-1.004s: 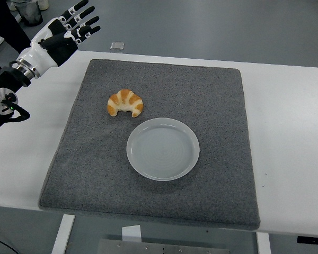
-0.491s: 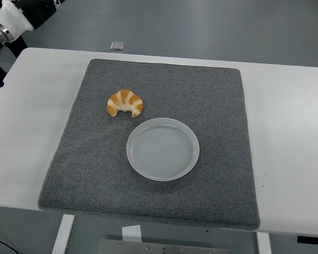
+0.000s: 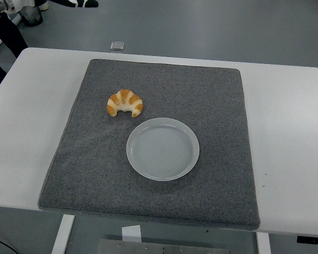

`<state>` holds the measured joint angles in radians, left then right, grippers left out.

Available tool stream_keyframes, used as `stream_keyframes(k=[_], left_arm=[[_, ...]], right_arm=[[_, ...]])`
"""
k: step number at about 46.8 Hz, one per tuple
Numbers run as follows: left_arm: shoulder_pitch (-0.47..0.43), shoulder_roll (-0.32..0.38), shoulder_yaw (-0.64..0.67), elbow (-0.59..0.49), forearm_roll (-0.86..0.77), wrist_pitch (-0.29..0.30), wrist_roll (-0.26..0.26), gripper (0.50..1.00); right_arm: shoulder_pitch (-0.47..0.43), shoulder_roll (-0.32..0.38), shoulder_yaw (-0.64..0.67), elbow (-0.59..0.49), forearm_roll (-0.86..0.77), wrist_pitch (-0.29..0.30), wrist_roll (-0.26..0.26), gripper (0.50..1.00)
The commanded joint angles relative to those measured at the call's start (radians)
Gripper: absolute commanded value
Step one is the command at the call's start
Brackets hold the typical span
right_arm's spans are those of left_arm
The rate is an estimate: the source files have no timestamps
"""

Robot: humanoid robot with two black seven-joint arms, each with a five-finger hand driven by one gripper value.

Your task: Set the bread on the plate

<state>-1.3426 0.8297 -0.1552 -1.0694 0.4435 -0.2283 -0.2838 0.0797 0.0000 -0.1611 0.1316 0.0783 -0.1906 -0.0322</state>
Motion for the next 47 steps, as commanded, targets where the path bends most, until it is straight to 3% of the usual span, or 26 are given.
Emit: stream_keyframes(k=[1, 10, 21, 27, 37, 47], left_arm=[[0.008, 0.003, 0.000, -0.036, 0.072, 0.006, 0.000, 0.981], [0.028, -0.001, 0.046, -0.060, 0.294, 0.024, 0.000, 0.981], [0.172, -0.057, 0.063, -0.060, 0.529, 0.185, -0.003, 0.984], [0.223, -0.086, 0.063, -0.053, 0.538, 0.239, -0.008, 0.984], [0.250, -0.144, 0.062, -0.032, 0.537, 0.280, -0.008, 0.984], [0.286, -0.239, 0.063, 0.077, 0.538, 0.302, -0.015, 0.984]], right_arm=[[0.000, 0.000, 0.002, 0.000, 0.000, -0.001, 0.000, 0.952], [0.000, 0.000, 0.002, -0.001, 0.000, -0.004, 0.000, 0.952], [0.000, 0.000, 0.002, -0.001, 0.000, -0.004, 0.000, 0.952], [0.000, 0.000, 0.002, -0.001, 0.000, -0.004, 0.000, 0.952], [0.000, 0.000, 0.002, -0.001, 0.000, -0.006, 0.000, 0.952], [0.000, 0.000, 0.000, -0.001, 0.001, -0.004, 0.000, 0.952]])
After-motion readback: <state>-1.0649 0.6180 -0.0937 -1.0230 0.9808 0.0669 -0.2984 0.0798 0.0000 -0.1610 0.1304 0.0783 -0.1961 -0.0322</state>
